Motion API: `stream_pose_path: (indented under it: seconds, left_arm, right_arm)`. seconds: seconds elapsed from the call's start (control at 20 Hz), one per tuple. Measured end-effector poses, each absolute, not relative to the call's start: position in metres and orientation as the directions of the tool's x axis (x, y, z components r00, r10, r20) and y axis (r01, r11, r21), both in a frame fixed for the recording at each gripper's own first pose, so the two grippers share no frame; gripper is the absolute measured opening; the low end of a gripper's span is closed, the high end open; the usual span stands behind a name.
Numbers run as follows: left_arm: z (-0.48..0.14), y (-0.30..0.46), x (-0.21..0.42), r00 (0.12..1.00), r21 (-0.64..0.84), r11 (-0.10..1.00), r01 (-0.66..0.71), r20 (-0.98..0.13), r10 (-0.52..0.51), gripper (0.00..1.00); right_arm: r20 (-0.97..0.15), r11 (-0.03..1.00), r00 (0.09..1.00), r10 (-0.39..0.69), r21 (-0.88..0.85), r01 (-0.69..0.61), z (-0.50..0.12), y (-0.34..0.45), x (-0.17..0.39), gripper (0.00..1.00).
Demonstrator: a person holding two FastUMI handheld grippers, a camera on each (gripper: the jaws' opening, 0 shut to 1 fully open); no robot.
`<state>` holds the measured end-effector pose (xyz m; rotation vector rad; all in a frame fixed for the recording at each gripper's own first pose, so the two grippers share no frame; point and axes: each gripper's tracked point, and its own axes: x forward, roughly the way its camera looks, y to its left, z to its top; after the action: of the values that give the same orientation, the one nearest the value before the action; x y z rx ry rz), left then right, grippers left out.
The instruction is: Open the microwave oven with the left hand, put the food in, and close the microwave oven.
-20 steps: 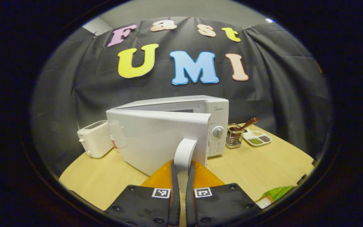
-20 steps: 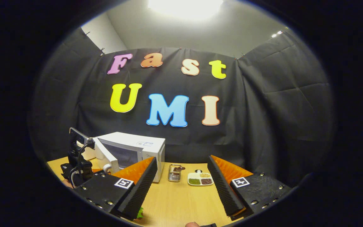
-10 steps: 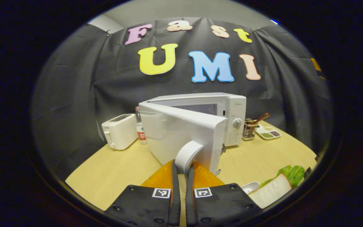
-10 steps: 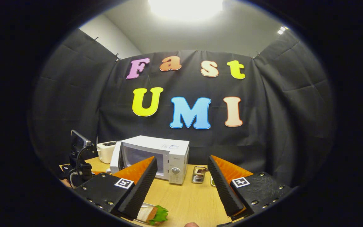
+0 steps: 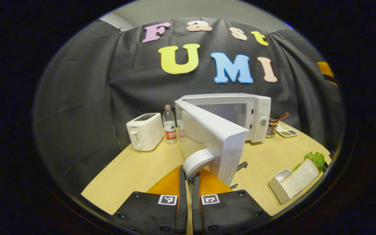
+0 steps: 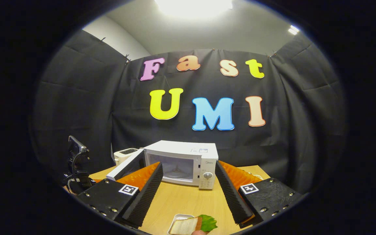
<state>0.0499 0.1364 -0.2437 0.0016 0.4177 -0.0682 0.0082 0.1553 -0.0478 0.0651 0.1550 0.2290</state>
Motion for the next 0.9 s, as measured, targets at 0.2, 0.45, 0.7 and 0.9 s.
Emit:
stream_pose_path:
  seconds: [0.2, 0.45, 0.7, 0.9]
  left_arm:
    - [-0.244, 0.157, 0.049, 0.915, -0.025, 0.992, 0.122, -0.384, -0.122, 0.12]
    - [-0.249, 0.181, 0.050, 0.909, -0.039, 0.982, 0.184, -0.373, -0.185, 0.14]
    - [-0.253, 0.205, 0.051, 0.905, -0.078, 0.978, 0.191, -0.371, -0.207, 0.16]
    - [-0.252, 0.216, 0.045, 0.916, -0.086, 0.988, 0.132, -0.370, -0.155, 0.29]
  right_arm:
    - [-0.155, 0.974, 0.962, 0.226, 0.067, -0.218, -0.044, 0.194, 0.004, 0.98]
    - [-0.155, 0.975, 0.963, 0.223, 0.035, -0.220, -0.040, 0.233, -0.002, 0.98]
    - [-0.153, 0.980, 0.968, 0.198, 0.034, -0.195, -0.041, 0.248, -0.005, 0.98]
    - [-0.193, 0.979, 0.960, 0.203, 0.035, -0.200, -0.055, 0.246, 0.000, 0.98]
